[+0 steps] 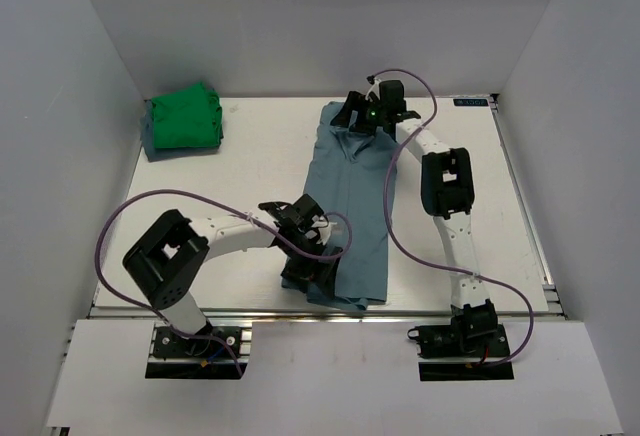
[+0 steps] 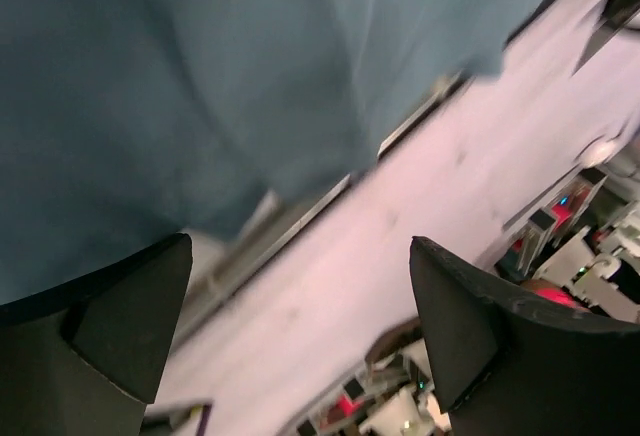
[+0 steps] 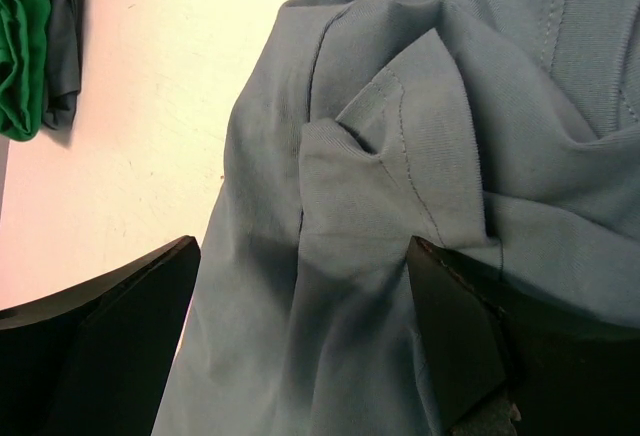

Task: Fold and stack the t-shirts
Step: Rotate the tshirt 90 degrees

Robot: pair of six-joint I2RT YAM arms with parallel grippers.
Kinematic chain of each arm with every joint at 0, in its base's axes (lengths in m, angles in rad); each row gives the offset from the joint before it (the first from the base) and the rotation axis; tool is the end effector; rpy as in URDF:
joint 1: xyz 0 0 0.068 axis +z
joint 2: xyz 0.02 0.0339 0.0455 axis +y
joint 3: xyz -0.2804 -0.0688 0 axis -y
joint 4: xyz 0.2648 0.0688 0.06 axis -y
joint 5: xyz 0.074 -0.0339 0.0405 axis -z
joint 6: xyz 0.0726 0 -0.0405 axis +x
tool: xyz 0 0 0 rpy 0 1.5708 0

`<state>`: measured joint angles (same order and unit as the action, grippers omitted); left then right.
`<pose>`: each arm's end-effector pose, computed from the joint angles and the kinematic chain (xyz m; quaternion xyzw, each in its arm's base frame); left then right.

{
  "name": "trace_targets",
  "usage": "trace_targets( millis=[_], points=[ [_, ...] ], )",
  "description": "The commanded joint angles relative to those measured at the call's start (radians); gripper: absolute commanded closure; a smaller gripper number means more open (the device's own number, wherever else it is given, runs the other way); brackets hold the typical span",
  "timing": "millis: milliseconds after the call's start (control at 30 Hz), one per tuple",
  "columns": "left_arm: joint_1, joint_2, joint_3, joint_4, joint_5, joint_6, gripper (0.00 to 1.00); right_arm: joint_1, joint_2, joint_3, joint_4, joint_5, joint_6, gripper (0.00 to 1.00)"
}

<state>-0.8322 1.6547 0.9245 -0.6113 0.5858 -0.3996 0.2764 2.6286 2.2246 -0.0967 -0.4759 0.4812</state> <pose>0.1800 -0.2573 0.1300 -0.2364 -0.9219 0.2974 0.0763 0.6190 0.2102 0.1357 -0.0341 0.8439 0.3716 0.3854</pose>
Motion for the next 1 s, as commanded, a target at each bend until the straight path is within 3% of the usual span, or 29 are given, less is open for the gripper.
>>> trace_targets(
  millis=[0,167,267,300,467,600,967],
  points=[
    [-0.013,-0.090,0.036,-0.197,-0.063,0.022,0.00,-0.014,-0.031,0.004,-0.040,0.039,-0.032,0.10],
    [-0.004,-0.160,0.086,-0.150,-0.168,0.031,0.00,0.006,-0.174,-0.032,-0.095,0.013,-0.173,0.10],
    [0.018,-0.183,0.118,-0.140,-0.375,-0.016,0.00,0.014,-0.314,-0.144,-0.086,0.028,-0.222,0.10],
    [0.018,-0.184,0.134,-0.140,-0.523,-0.030,0.00,0.012,-0.391,-0.169,-0.083,0.064,-0.237,0.10],
    [0.089,-0.220,0.201,-0.140,-0.843,-0.134,0.00,0.001,-0.493,-0.269,-0.184,0.181,-0.288,0.10],
    [0.168,-0.239,0.230,-0.076,-0.894,-0.131,0.00,-0.006,-0.469,-0.283,-0.297,0.304,-0.285,0.10],
    [0.444,-0.099,0.359,0.024,-0.836,-0.076,0.00,-0.017,-0.286,-0.201,-0.314,0.204,-0.204,0.14]
  ],
)
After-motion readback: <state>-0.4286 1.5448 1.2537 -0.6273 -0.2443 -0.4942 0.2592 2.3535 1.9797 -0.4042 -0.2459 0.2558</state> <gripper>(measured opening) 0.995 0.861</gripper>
